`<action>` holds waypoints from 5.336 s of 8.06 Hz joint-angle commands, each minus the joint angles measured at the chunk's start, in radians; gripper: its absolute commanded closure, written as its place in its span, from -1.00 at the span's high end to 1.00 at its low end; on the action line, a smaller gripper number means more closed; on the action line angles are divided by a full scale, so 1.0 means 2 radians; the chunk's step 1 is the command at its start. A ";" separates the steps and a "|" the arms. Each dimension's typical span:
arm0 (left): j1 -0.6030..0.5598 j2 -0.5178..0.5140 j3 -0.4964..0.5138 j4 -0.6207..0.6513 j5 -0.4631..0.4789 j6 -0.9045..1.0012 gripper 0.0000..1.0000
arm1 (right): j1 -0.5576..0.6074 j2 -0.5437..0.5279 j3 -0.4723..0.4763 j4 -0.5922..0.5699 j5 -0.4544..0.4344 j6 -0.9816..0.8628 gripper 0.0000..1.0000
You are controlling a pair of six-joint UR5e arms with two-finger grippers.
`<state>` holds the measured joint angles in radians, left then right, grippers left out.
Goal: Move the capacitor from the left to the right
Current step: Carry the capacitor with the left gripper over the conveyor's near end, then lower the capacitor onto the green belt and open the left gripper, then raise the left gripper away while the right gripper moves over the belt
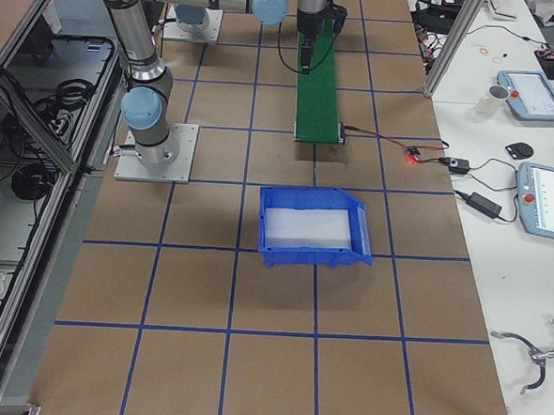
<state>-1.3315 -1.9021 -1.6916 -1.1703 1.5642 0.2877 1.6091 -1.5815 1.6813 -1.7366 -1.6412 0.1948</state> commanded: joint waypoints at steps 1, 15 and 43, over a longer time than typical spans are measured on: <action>0.000 0.001 -0.002 0.001 0.002 -0.003 -1.00 | 0.000 0.000 0.000 0.001 0.000 0.000 1.00; 0.000 -0.002 -0.043 0.044 0.014 -0.011 1.00 | 0.000 0.000 0.001 0.001 0.000 0.000 1.00; -0.025 0.090 0.094 -0.216 0.006 -0.015 1.00 | -0.024 0.130 0.023 -0.135 0.103 -0.117 1.00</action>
<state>-1.3796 -1.7222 -1.5047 -1.6014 1.5795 0.2575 1.5614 -1.3551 1.7199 -1.9613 -1.4568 0.0267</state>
